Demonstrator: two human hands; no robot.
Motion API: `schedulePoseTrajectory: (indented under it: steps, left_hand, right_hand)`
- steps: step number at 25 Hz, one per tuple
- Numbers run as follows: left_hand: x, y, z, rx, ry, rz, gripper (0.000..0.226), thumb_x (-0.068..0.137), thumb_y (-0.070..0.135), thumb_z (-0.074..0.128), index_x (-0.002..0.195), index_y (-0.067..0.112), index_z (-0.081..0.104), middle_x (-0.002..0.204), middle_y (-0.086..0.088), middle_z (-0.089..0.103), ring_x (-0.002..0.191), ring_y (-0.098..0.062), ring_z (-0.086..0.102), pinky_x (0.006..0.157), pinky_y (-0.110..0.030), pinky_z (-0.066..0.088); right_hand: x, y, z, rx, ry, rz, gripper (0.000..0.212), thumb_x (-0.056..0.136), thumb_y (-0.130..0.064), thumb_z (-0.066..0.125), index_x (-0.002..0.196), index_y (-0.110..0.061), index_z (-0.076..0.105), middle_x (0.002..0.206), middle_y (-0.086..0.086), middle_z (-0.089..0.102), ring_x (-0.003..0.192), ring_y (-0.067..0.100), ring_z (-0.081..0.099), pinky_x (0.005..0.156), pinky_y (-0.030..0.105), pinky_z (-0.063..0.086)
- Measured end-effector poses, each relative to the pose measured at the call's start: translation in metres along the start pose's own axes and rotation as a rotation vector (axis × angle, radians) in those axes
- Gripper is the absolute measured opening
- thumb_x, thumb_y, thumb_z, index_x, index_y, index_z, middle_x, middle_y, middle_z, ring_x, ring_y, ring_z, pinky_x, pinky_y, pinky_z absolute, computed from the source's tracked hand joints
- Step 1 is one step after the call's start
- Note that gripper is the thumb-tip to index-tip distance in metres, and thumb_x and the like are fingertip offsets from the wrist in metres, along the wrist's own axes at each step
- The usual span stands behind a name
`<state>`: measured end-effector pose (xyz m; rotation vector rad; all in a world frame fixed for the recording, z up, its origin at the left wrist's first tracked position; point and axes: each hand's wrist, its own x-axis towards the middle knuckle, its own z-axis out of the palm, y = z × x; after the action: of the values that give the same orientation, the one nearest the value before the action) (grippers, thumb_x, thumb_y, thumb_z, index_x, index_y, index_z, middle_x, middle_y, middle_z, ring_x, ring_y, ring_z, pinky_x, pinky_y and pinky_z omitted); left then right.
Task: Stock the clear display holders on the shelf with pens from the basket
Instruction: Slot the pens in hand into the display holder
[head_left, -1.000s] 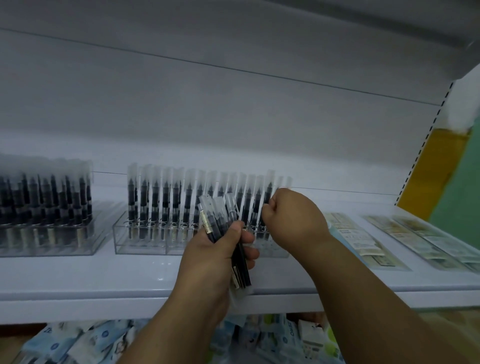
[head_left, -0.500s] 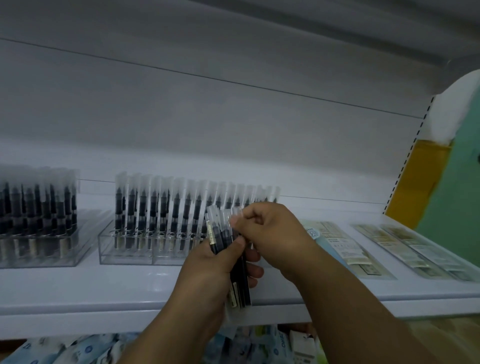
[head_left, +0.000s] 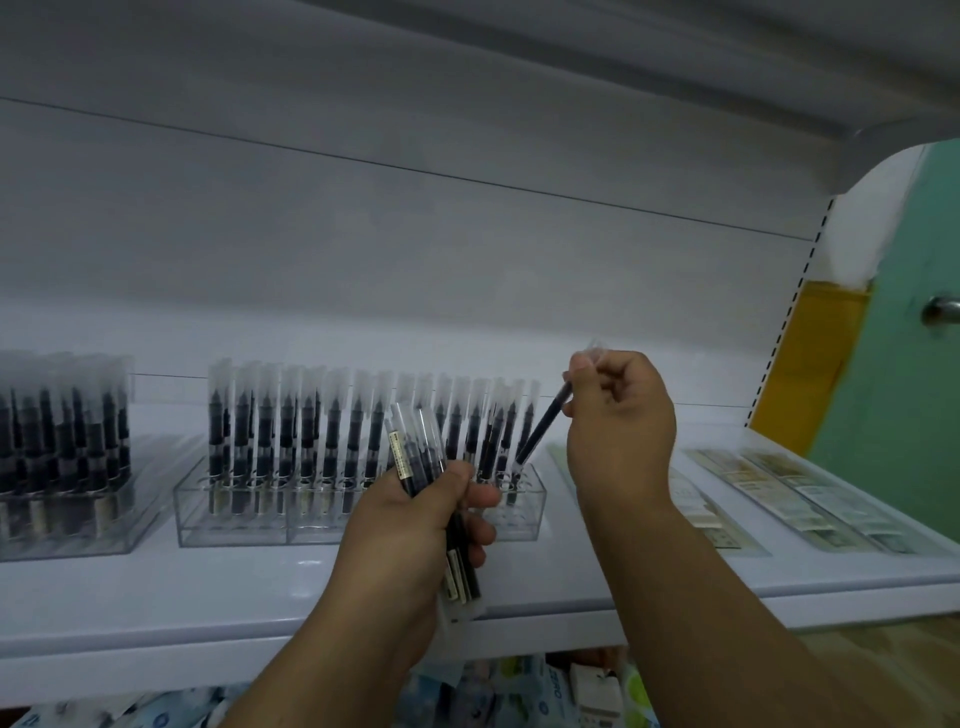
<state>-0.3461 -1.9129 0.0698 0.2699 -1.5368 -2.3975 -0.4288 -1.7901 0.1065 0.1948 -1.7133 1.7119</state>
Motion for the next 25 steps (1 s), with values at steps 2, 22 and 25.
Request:
schedulePoseTrajectory:
  steps: [2,22,25]
  left_hand:
    - [-0.001,-0.001,0.002,-0.005,-0.019,-0.013,0.014,0.095,0.015,0.06,0.096,0.002,0.064,0.075,-0.014,0.074,0.048,-0.02,0.057,0.049,-0.032,0.047]
    - [-0.002,0.005,0.01,0.014,-0.203,-0.061,0.02,0.094,0.018,0.063,0.099,-0.001,0.068,0.073,-0.016,0.07,0.059,-0.024,0.065,0.055,-0.032,0.054]
    - [-0.002,0.004,0.012,-0.023,-0.214,-0.052,0.021,0.097,0.018,0.059,0.102,0.0,0.067,0.081,-0.021,0.073,0.064,-0.028,0.069,0.059,-0.035,0.056]
  right_hand:
    - [-0.003,0.002,0.003,-0.076,-0.059,-0.065,0.01,0.095,-0.028,0.061,0.086,-0.024,0.06,0.078,-0.007,0.065,0.067,0.008,0.06,0.069,0.024,0.052]
    - [-0.026,-0.027,0.003,-0.06,-0.759,0.343,0.016,0.094,-0.022,0.064,0.11,-0.016,0.065,0.085,0.008,0.063,0.049,0.015,0.051,0.042,0.026,0.044]
    - [-0.016,-0.025,0.0,0.039,-0.585,0.3,0.012,0.091,-0.014,0.068,0.101,-0.01,0.068,0.081,0.007,0.07,0.057,0.008,0.057,0.051,0.022,0.047]
